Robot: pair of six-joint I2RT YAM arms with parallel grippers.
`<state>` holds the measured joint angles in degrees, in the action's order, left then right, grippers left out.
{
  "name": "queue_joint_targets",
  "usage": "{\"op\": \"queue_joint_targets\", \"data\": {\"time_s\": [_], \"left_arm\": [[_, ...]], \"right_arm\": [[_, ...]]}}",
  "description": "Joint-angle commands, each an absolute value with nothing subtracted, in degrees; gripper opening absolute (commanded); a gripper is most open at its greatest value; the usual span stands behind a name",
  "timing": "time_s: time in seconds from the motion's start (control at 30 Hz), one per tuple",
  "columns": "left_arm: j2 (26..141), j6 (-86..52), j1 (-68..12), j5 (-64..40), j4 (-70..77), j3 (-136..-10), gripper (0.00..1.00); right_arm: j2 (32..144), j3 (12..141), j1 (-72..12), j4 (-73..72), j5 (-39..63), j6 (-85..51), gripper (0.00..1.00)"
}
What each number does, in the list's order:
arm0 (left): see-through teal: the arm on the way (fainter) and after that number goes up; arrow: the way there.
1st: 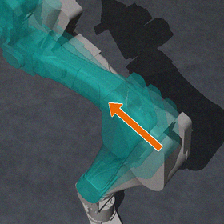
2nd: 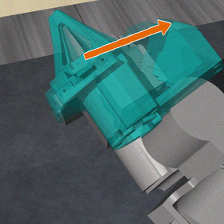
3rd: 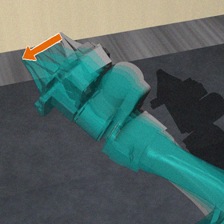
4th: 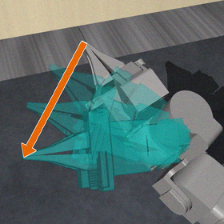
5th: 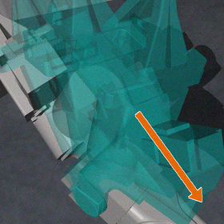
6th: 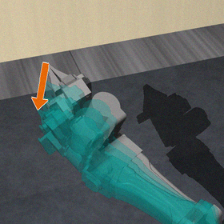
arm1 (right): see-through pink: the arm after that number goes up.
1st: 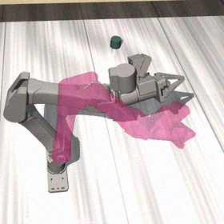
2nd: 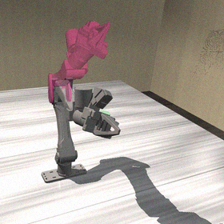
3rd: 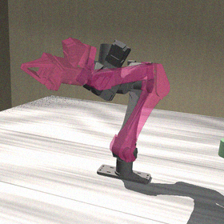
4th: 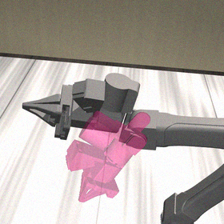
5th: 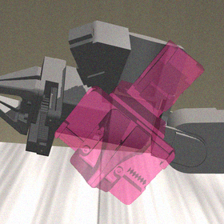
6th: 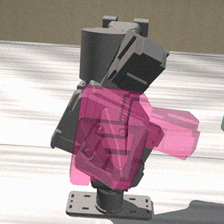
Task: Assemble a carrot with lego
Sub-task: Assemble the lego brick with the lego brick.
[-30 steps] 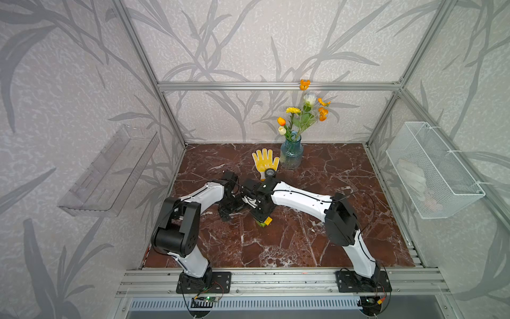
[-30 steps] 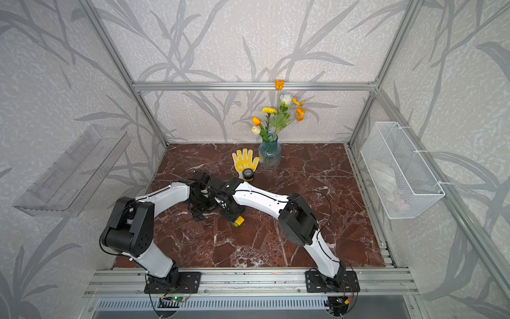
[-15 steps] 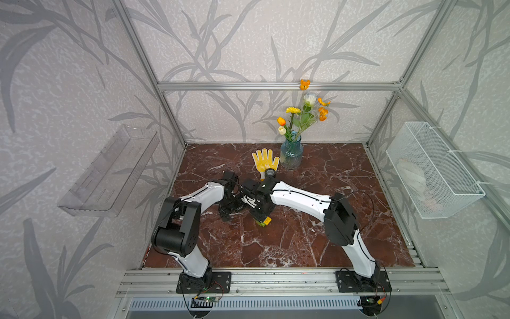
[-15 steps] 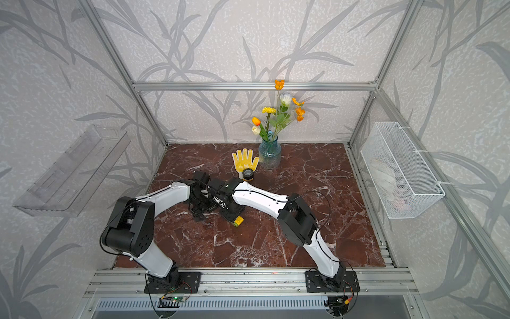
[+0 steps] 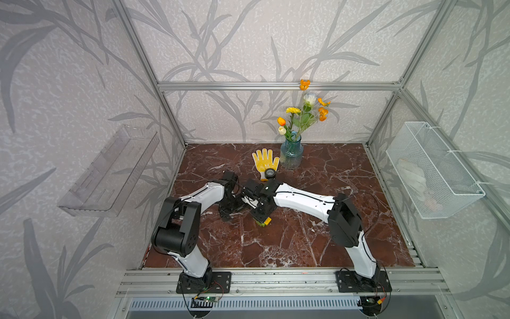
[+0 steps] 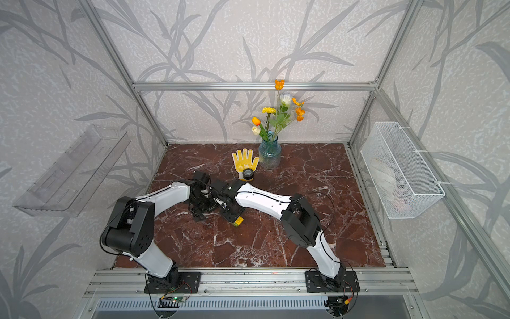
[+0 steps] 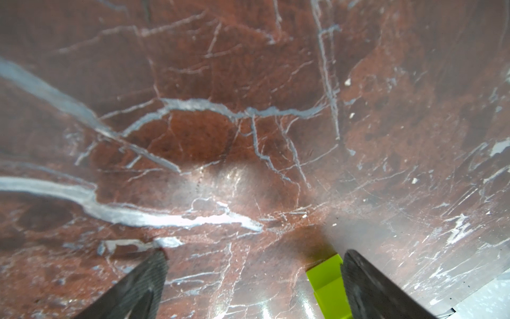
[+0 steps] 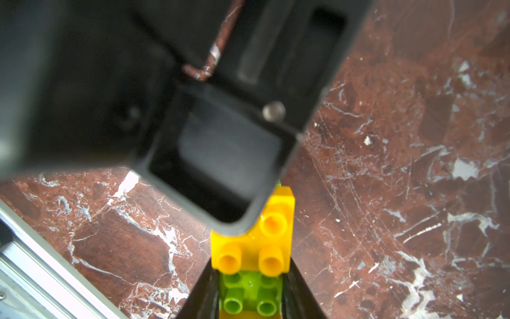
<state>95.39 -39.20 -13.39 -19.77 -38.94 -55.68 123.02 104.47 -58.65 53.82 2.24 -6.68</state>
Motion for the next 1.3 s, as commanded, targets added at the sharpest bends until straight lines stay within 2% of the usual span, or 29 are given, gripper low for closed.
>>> {"op": "queue_joint_targets", "data": {"time_s": [0.0, 0.37, 0.83, 1.27], "left_arm": [[96.0, -38.0, -13.3, -19.6, -39.3, -55.8, 1.00], [95.7, -38.0, -13.3, -19.8, -39.1, -55.6, 1.00], [95.2, -38.7, -13.3, -20.3, -39.0, -55.1, 1.00], [94.6, -38.3, -11.2, -19.5, -40.7, -55.1, 1.00]], "right_arm": [[126.7, 100.9, -59.0, 51.8, 3.7, -3.1, 0.32], [125.6, 94.9, -56.9, 45.2, 6.4, -1.4, 0.32], [128.2, 100.7, -60.3, 53.5, -3.5, -2.7, 0.32], [129.2, 102.7, -60.6, 55.6, -4.6, -2.1, 0.32]]}}
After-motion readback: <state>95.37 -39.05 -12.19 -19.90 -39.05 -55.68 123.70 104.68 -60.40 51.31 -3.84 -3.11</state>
